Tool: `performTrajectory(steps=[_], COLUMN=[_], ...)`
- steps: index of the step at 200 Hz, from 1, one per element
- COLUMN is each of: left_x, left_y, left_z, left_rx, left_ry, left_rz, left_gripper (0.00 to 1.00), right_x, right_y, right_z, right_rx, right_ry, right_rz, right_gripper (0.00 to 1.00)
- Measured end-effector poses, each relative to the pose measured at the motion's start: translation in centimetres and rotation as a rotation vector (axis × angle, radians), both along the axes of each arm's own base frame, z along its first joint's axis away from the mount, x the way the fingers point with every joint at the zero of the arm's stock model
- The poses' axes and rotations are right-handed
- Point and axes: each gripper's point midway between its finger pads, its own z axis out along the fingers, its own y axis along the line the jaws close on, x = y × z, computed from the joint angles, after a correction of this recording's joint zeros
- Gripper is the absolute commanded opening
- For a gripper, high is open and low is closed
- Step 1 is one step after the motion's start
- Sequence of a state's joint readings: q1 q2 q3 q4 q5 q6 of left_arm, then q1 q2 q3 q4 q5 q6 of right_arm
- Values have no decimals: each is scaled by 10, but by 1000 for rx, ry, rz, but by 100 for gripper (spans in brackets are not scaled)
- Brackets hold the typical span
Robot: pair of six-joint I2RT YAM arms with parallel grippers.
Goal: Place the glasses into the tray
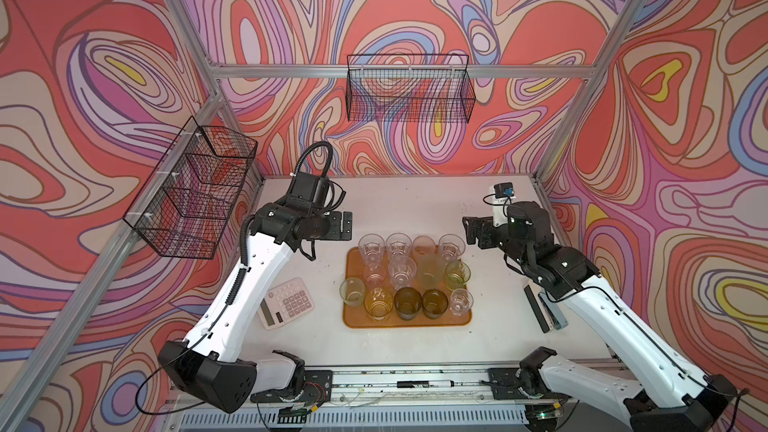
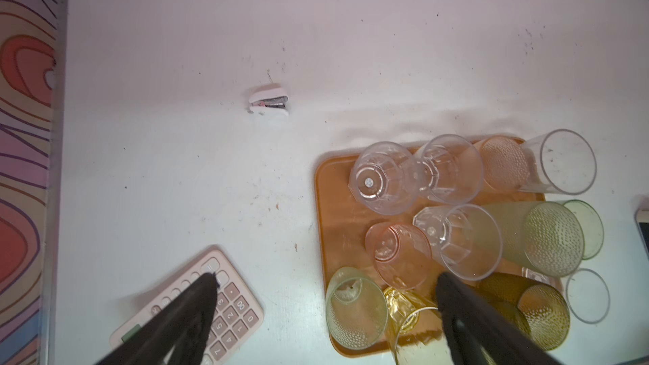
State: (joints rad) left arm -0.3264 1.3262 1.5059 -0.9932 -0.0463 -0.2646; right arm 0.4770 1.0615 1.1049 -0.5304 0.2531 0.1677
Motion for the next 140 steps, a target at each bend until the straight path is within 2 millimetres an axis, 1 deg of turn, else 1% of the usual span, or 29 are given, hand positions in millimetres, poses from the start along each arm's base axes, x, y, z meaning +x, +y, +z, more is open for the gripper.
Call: performTrajectory(steps=[31, 39, 49, 62, 74, 88, 97, 116, 128, 140], left_x=[32, 38, 43, 46, 45, 47, 49, 50, 47, 42], left_y=[24, 33, 44, 57, 62, 66, 70, 81, 86, 89], left_z=[13, 11, 5, -12, -29, -47, -58, -86, -108, -134], left_rx=[32, 34, 41, 70, 102, 141, 164, 202, 212, 219], left_ry=[-135, -170, -206, -239, -253, -267, -275, -294, -308, -302], left_rz=[49, 67, 88, 104, 97, 90, 98, 129, 137, 135], left_gripper=[100, 100, 100, 100, 100, 100, 100, 100, 100, 100], right_x=[23, 29, 35, 43, 49, 54, 55, 57, 59, 59], right_y=[-8, -13, -23, -42, -62, -84, -96, -108, -111, -113], right_z=[-3, -2, -1, 1, -2, -11, -20, -44, -63, -83], right_rx=[-79, -88, -90, -81, -72, -68, -69, -77, -86, -97], right_ry=[-35, -46, -59, -79, -89, -89, -84, -65, -51, -36], right_rz=[-61, -82, -113, -170, -228, -290, -325, -357, -365, -366], right_gripper=[98, 98, 98, 99, 98, 98, 98, 98, 98, 98])
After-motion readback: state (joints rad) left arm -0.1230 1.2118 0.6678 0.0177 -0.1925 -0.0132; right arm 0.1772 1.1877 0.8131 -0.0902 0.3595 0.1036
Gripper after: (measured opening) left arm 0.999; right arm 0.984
